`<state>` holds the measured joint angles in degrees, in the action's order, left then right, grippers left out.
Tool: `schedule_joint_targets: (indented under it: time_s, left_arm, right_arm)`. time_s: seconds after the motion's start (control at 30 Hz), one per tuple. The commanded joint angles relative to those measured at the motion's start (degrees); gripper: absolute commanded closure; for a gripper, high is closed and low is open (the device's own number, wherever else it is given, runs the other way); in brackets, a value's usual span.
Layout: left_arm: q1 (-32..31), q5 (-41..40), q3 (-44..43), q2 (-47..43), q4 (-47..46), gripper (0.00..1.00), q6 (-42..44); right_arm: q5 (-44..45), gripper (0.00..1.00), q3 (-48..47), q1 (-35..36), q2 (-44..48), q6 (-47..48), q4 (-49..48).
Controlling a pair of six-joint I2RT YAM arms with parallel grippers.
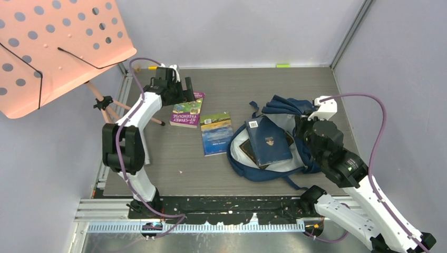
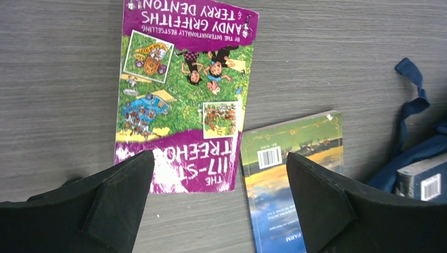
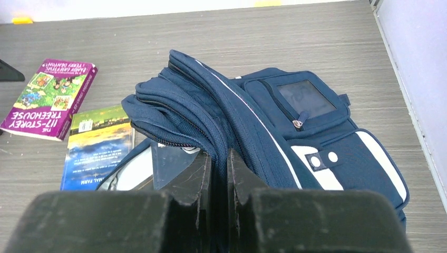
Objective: Pack the student bag
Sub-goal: Pick up the book from the center of the board.
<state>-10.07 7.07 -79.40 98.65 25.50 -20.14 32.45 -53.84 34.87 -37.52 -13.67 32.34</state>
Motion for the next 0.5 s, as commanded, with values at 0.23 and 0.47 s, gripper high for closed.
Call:
schedule_joint_targets:
  time_s: [0.23, 0.47]
  left_arm:
    - [2.93, -4.09, -12.19, 9.19, 3.73, 0.0, 3.79]
    - [4.61, -3.9, -20.94, 17.58, 9.28, 0.0, 3.9]
  right_arm:
    - [5.42, 0.89, -0.92, -0.24, 3.03, -10.95, -0.28]
    - [-8.42, 0.33, -11.9, -0.24, -2.01, -14.11, 16.77]
